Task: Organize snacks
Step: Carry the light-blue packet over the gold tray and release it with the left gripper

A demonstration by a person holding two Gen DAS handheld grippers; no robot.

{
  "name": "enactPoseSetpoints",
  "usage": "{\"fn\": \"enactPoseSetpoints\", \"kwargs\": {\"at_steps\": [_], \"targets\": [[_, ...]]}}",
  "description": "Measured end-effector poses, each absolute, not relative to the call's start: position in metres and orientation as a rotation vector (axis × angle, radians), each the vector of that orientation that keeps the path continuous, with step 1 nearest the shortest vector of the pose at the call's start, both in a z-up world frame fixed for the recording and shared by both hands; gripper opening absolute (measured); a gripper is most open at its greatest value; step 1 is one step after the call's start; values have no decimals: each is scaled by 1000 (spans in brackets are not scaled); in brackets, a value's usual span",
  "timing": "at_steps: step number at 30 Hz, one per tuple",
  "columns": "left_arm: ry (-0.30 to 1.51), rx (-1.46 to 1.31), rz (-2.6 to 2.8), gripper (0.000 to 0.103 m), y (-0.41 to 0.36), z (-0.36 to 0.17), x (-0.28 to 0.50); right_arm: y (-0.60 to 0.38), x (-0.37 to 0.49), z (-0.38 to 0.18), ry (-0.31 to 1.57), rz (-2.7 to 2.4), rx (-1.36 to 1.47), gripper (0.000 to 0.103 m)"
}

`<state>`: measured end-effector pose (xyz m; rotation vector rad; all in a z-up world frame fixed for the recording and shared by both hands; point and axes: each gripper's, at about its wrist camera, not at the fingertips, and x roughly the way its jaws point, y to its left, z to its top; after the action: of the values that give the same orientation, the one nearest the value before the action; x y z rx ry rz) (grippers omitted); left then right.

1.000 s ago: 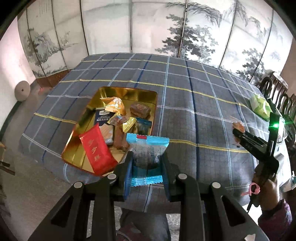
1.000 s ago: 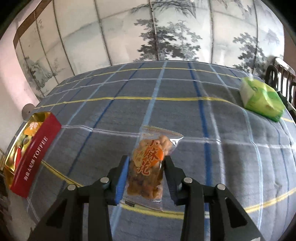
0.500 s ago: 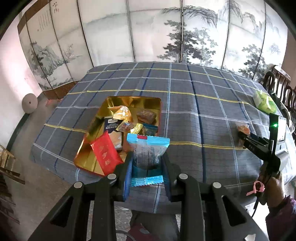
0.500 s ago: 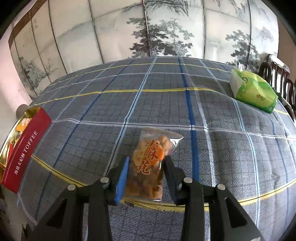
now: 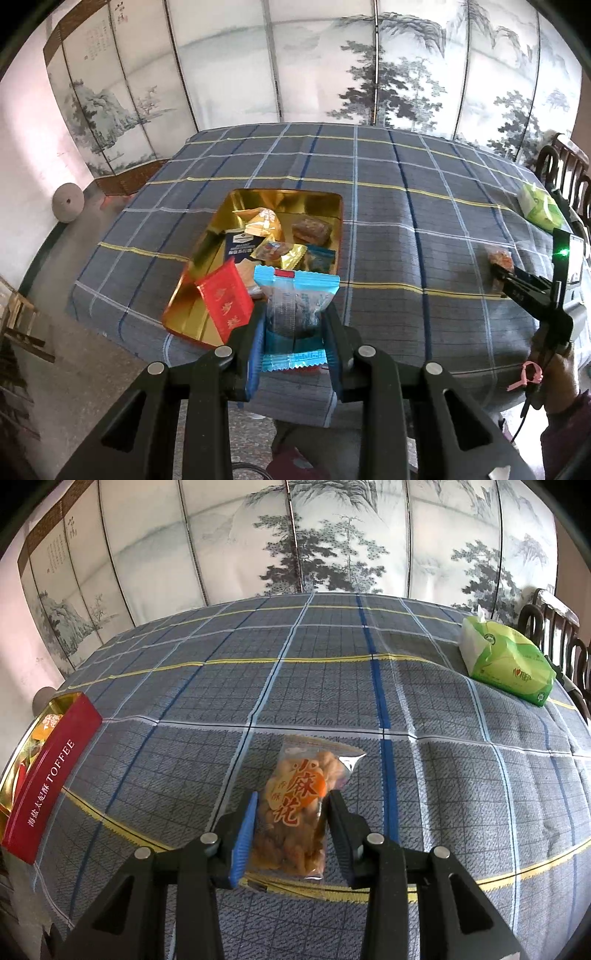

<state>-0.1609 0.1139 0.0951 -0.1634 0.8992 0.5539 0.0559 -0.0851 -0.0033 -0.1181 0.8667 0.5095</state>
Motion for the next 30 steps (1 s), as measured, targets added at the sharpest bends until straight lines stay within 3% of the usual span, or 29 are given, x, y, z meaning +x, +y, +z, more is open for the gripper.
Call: {"fn": "enactPoseSetpoints", "kwargs": {"at_steps": [15,30], "targets": [[902,-196,599,28,145,84,-168,-81,54,-4,858,497,-140,39],[924,-306,650,27,228,64,-166,-80,53,-4,856,496,-144,39]]}}
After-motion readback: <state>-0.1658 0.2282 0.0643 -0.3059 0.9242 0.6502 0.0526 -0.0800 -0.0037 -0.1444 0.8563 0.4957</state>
